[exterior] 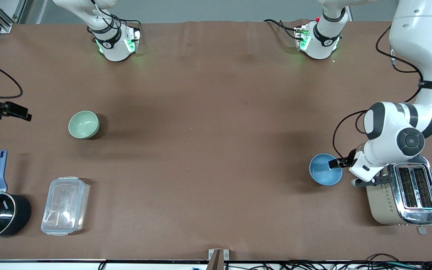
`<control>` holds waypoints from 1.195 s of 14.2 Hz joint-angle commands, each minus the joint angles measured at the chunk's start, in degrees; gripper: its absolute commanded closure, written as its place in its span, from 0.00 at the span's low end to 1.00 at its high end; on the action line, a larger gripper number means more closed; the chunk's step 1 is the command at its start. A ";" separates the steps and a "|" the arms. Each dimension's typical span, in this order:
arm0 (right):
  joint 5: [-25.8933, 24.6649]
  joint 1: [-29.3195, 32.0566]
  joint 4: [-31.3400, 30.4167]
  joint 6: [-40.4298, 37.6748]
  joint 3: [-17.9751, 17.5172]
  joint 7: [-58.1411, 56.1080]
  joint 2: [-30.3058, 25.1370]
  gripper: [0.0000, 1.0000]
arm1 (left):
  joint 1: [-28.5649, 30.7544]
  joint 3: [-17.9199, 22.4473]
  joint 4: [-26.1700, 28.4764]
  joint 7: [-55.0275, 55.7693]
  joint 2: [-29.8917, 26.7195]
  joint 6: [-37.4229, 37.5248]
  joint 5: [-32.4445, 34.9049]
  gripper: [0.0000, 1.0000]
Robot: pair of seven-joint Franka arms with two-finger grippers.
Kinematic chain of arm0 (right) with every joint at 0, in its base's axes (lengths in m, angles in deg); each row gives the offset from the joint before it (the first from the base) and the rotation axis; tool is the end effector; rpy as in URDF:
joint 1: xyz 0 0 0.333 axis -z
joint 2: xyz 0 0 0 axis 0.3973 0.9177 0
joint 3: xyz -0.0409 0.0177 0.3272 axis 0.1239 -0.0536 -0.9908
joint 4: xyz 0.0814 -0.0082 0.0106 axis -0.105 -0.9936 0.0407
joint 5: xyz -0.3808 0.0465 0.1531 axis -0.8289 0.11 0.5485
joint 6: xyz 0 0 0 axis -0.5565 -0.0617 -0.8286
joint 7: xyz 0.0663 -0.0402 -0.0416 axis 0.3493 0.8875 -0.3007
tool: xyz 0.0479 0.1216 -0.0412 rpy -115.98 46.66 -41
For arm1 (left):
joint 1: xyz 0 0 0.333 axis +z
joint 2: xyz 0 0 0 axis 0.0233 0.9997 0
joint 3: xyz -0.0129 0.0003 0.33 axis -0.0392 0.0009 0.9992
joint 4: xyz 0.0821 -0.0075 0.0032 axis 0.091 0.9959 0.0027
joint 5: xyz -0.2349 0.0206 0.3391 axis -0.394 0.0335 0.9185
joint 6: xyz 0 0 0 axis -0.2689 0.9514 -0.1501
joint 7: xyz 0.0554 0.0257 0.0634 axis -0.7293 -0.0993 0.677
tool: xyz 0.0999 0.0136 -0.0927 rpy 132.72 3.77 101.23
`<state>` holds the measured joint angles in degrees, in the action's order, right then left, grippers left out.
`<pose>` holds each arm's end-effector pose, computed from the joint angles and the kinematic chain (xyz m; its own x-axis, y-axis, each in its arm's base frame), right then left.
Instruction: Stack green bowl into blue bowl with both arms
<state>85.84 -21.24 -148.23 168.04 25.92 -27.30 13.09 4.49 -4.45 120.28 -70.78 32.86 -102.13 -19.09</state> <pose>0.5908 -0.1060 0.4903 0.9941 -0.0590 -0.0909 -0.0603 -0.9981 -0.0111 0.6830 -0.0513 0.2416 0.9932 0.1079 -0.0441 0.1087 -0.9939 0.0162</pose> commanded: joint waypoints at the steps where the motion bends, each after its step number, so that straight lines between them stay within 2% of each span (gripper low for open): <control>1: 5.35 0.55 -11.78 10.09 3.11 -6.75 -1.56 0.00 | 0.36 -0.10 -0.44 0.78 1.98 -1.82 2.89 0.12; 4: 10.11 0.55 -22.33 22.21 4.96 -12.21 -0.86 0.00 | 0.98 -0.10 -0.44 0.78 4.62 -3.67 3.87 0.28; 6: 10.65 0.73 -24.29 26.55 5.05 -13.10 1.77 0.00 | 1.07 -0.10 -0.52 0.78 4.98 -3.76 3.87 0.44; 8: 11.78 1.08 -24.30 28.75 5.67 -15.47 4.85 0.01 | 1.07 -0.10 -0.52 0.78 5.42 -3.76 3.87 0.67; 10: 15.99 1.51 -24.38 28.94 6.72 -19.68 7.74 0.01 | 1.07 -0.10 -0.79 0.78 5.51 -3.76 3.87 0.94; 11: 18.44 1.52 -24.38 28.94 7.51 -22.57 9.24 0.01 | 1.07 -0.19 -0.88 0.78 5.33 -3.67 3.87 1.00; 15: 27.85 1.61 -26.23 28.85 9.45 -34.26 13.37 0.03 | 0.80 -0.80 -0.88 0.78 4.37 -3.06 3.69 1.00; 17: 30.41 1.87 -26.67 28.85 9.54 -37.96 14.78 0.05 | 0.63 -2.02 -0.96 0.69 2.70 -2.71 2.99 1.00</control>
<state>113.07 -19.88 -173.75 196.49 35.57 -61.18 27.47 5.23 -5.27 119.19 -70.77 37.36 -105.30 -16.63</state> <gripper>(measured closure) 0.044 0.956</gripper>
